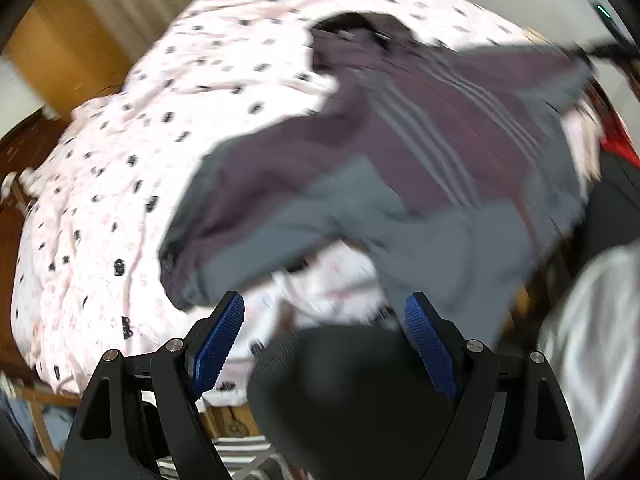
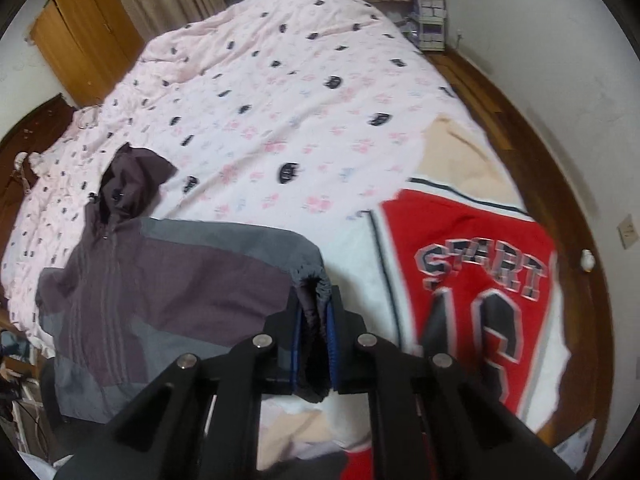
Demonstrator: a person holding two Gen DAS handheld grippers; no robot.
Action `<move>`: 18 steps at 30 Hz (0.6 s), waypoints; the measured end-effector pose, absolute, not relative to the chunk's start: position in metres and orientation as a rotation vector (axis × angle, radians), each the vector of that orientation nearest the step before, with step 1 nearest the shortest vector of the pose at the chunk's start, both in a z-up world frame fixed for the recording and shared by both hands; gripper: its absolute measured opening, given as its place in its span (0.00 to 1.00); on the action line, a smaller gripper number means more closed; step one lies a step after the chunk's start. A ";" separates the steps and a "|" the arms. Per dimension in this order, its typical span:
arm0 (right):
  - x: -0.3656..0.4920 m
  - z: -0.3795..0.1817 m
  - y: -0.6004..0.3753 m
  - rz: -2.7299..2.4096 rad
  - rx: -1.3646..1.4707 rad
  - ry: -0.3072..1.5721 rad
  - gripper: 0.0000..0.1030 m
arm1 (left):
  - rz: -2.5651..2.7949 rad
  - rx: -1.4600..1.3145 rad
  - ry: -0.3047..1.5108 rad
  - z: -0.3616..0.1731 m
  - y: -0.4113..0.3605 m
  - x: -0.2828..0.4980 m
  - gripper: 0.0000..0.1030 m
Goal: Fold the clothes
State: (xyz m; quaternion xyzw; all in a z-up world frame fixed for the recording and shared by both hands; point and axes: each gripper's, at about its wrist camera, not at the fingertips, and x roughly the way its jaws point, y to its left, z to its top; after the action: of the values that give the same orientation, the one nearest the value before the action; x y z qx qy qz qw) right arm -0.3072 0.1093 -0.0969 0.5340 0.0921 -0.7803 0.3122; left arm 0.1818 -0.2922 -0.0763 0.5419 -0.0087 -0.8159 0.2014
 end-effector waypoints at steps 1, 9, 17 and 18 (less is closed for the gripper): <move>-0.308 -0.098 0.112 -2.068 1.421 0.252 0.11 | -2.268 1.477 -0.003 -0.077 -0.300 0.177 0.77; -0.315 -0.120 0.120 -2.117 1.517 0.369 0.12 | -2.185 1.222 0.160 -0.084 -0.366 0.155 0.77; -0.293 -0.087 0.104 -2.206 1.360 0.541 0.34 | -2.077 1.244 0.118 -0.097 -0.421 0.190 0.77; -0.290 -0.081 0.100 -2.199 1.331 0.546 0.34 | -2.064 1.246 0.113 -0.098 -0.428 0.194 0.77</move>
State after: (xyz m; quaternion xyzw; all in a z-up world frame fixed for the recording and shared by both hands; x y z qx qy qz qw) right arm -0.2897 0.1004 -0.0806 0.4900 0.2011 -0.8094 0.2538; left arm 0.1944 -0.4282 -0.0982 0.4824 0.0439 -0.7992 0.3559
